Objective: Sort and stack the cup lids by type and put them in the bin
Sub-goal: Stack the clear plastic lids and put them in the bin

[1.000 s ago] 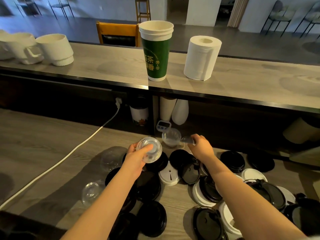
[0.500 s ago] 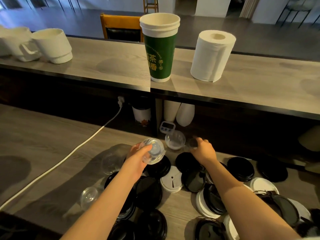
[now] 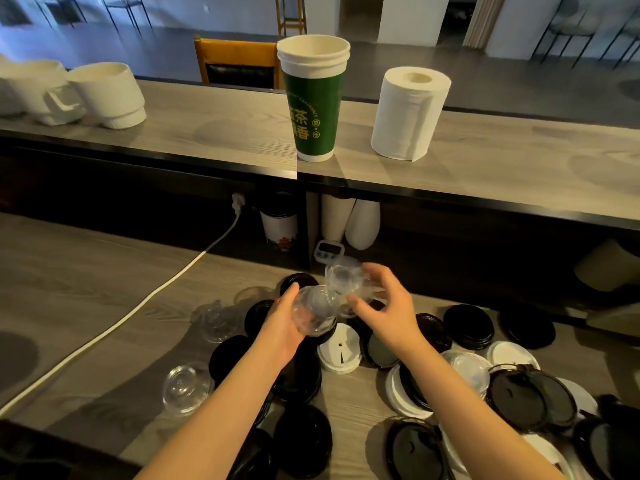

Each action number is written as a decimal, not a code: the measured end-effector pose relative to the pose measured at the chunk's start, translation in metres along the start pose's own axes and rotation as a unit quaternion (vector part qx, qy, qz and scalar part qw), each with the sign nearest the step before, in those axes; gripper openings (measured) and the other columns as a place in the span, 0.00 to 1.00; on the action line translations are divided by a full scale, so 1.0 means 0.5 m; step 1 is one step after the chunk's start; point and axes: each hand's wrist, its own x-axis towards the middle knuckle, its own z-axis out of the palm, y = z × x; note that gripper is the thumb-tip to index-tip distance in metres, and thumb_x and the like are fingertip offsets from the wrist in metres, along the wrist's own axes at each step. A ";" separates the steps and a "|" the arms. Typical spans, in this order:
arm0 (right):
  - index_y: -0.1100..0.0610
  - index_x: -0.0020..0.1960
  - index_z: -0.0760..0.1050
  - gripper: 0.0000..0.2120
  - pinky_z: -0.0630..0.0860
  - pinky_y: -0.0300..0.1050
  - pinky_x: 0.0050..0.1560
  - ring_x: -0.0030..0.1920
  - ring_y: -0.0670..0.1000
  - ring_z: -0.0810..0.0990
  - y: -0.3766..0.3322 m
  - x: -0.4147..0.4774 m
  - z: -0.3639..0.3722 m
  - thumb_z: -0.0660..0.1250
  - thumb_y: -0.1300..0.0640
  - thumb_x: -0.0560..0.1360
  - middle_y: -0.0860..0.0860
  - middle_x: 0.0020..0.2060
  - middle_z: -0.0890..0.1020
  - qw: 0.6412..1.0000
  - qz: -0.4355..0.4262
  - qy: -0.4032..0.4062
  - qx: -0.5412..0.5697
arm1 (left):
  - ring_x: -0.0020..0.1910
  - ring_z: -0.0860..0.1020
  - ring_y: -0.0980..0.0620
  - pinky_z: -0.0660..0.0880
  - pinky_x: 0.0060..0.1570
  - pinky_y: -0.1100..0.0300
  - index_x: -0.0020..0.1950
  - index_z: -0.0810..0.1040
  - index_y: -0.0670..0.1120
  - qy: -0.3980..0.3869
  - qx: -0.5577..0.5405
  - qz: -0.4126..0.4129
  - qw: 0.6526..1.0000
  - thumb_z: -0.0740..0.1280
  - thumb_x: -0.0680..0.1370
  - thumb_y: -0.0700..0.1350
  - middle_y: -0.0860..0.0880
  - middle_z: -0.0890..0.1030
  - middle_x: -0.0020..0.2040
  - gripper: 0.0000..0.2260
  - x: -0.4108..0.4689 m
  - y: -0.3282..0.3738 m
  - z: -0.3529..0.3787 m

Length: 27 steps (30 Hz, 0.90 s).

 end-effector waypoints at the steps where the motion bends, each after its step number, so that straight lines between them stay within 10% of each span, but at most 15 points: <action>1: 0.50 0.64 0.70 0.25 0.72 0.36 0.55 0.57 0.42 0.74 -0.012 -0.007 0.009 0.72 0.51 0.69 0.44 0.57 0.76 1.000 -0.008 -0.024 -0.009 | 0.49 0.80 0.48 0.75 0.48 0.56 0.53 0.78 0.43 -0.002 -0.005 -0.008 1.000 0.57 0.81 0.53 0.45 0.85 0.43 0.16 -0.011 0.001 0.002; 12: 0.52 0.67 0.70 0.31 0.71 0.43 0.58 0.60 0.50 0.74 -0.054 -0.064 0.084 0.71 0.44 0.67 0.48 0.59 0.77 0.964 -0.136 -0.145 -0.178 | 0.42 0.83 0.50 0.79 0.40 0.58 0.51 0.80 0.41 -0.075 -0.026 0.036 0.996 0.67 0.73 0.46 0.43 0.83 0.46 0.11 -0.089 -0.031 -0.070; 21: 0.49 0.72 0.62 0.39 0.61 0.29 0.63 0.67 0.42 0.64 -0.068 -0.116 0.125 0.76 0.47 0.66 0.46 0.66 0.67 0.973 -0.105 -0.189 -0.076 | 0.39 0.82 0.49 0.77 0.30 0.59 0.61 0.72 0.38 -0.023 -0.029 0.039 0.999 0.63 0.76 0.37 0.42 0.80 0.47 0.14 -0.148 -0.041 -0.107; 27: 0.43 0.63 0.69 0.33 0.69 0.32 0.58 0.59 0.39 0.73 -0.084 -0.123 0.154 0.79 0.50 0.61 0.40 0.57 0.76 0.979 -0.044 -0.197 -0.006 | 0.48 0.79 0.49 0.77 0.43 0.57 0.62 0.75 0.41 -0.029 0.027 0.051 0.998 0.64 0.77 0.44 0.44 0.80 0.51 0.14 -0.172 -0.036 -0.146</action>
